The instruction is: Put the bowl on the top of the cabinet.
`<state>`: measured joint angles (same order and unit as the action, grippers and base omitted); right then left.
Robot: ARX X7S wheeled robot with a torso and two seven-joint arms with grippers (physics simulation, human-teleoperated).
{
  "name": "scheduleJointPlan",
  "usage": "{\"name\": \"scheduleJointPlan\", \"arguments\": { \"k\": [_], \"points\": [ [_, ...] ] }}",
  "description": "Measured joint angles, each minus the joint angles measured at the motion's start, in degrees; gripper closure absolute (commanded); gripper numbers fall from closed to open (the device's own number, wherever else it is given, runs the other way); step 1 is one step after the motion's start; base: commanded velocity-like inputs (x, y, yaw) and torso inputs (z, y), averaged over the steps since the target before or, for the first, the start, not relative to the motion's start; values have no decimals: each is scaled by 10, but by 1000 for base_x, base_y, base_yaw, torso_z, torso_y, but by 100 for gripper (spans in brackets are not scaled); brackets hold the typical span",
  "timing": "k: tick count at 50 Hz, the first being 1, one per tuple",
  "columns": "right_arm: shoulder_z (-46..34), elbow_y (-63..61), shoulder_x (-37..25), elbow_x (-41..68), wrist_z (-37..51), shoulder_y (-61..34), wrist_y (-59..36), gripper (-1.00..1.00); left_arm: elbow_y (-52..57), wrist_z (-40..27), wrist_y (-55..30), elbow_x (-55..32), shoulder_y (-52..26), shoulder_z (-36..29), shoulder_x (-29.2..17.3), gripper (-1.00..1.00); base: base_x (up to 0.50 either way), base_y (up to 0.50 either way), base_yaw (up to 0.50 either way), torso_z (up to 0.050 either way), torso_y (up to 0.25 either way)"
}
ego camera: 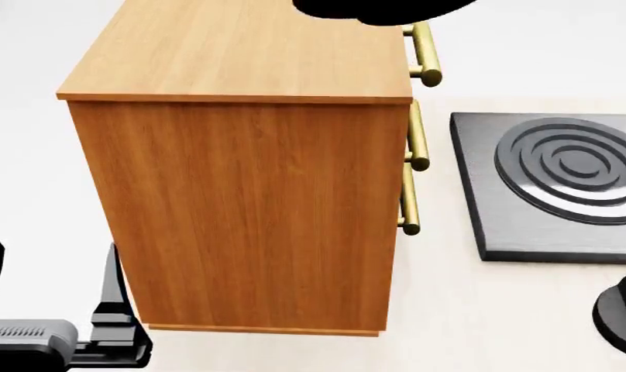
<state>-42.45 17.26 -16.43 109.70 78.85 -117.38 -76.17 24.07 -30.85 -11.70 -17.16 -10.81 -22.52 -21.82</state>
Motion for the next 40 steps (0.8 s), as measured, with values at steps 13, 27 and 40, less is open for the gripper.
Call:
{"name": "scheduleJointPlan", "arguments": {
  "k": [13, 27, 40],
  "points": [
    [-18, -19, 38, -26, -23, 28, 25, 100, -9, 2, 7, -2, 0, 0, 0, -100, 0, 0, 0, 0, 1],
    [-36, -39, 64, -47, -40, 53, 44, 100, -9, 1, 9, -4, 0, -2, 0, -100, 0, 0, 0, 0, 1],
    [-51, -50, 66, -75, -70, 73, 55, 100, -13, 1, 11, -5, 0, -3, 0, -100, 0, 0, 0, 0, 1]
  ]
}}
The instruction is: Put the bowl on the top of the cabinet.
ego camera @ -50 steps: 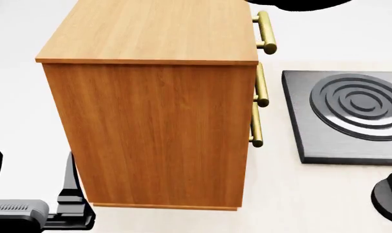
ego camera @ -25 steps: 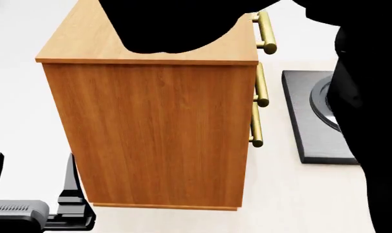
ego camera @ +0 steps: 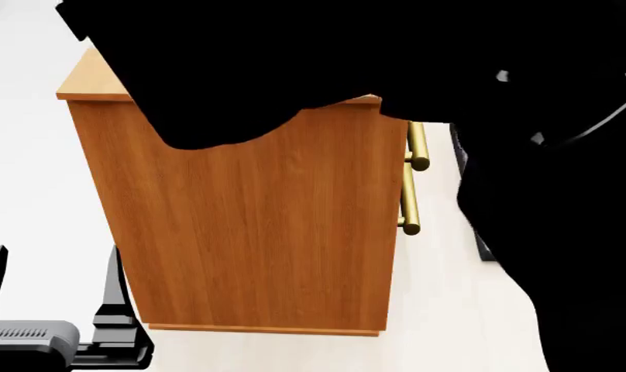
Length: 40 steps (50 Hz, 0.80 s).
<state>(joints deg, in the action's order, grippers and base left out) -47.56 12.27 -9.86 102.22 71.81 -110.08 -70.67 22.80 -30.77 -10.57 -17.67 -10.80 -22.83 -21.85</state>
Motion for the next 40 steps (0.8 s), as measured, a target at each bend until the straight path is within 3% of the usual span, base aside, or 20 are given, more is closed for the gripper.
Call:
{"name": "scheduleJointPlan", "arguments": {
  "k": [40],
  "points": [
    [-88, 71, 29, -170, -184, 57, 89, 100, -18, 2, 12, -5, 2, 1, -4, -100, 0, 0, 0, 0, 1]
  ]
}}
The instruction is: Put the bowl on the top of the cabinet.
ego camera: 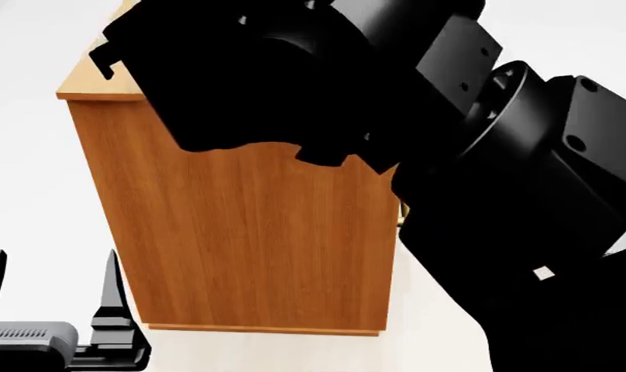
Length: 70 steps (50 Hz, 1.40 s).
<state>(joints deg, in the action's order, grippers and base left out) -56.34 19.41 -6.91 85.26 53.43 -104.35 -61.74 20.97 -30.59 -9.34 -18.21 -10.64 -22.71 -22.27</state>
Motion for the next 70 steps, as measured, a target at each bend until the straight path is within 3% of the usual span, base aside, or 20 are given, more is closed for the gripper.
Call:
{"name": "scheduleJointPlan", "arguments": {
  "k": [58, 59, 70],
  "points": [
    [-62, -24, 18, -62, -80, 35, 62, 100, -7, -3, 5, -4, 0, -4, -4, -100, 0, 0, 0, 0, 0],
    [-63, -26, 17, -62, -81, 36, 63, -100, -7, -3, 5, -4, 0, -5, -4, -100, 0, 0, 0, 0, 0],
    [-60, -51, 0, -68, -78, 27, 63, -100, -9, -4, 6, -4, 0, -6, -4, -100, 0, 0, 0, 0, 0]
  ]
}}
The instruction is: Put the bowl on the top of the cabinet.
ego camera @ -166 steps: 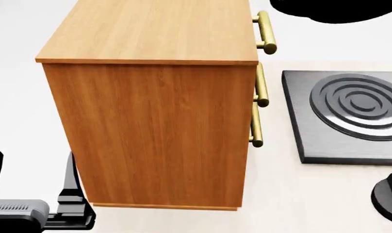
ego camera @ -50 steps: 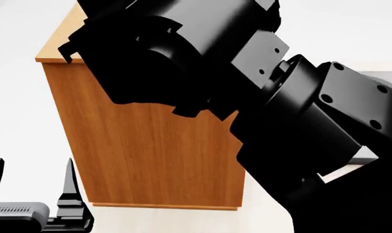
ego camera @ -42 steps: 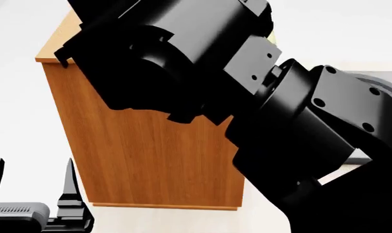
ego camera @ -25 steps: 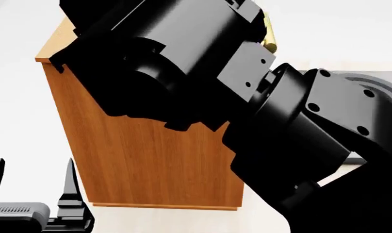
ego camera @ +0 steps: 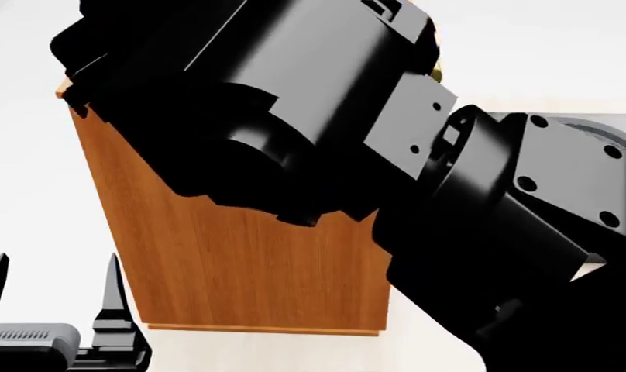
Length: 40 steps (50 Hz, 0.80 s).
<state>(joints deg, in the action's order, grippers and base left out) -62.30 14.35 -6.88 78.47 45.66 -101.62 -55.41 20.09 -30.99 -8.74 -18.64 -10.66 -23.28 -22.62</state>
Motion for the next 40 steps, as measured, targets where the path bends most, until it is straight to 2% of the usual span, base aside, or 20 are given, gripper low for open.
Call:
{"name": "scheduleJointPlan", "arguments": {
  "k": [17, 40],
  "points": [
    [11, -38, -44, 12, 17, -14, -14, -100, -5, 0, 0, 1, -3, -5, 2, -100, 0, 0, 0, 0, 0],
    [57, -131, -119, 90, 90, -74, -70, -100, -3, -3, -2, 2, -4, -10, 1, -100, 0, 0, 0, 0, 0]
  ]
}}
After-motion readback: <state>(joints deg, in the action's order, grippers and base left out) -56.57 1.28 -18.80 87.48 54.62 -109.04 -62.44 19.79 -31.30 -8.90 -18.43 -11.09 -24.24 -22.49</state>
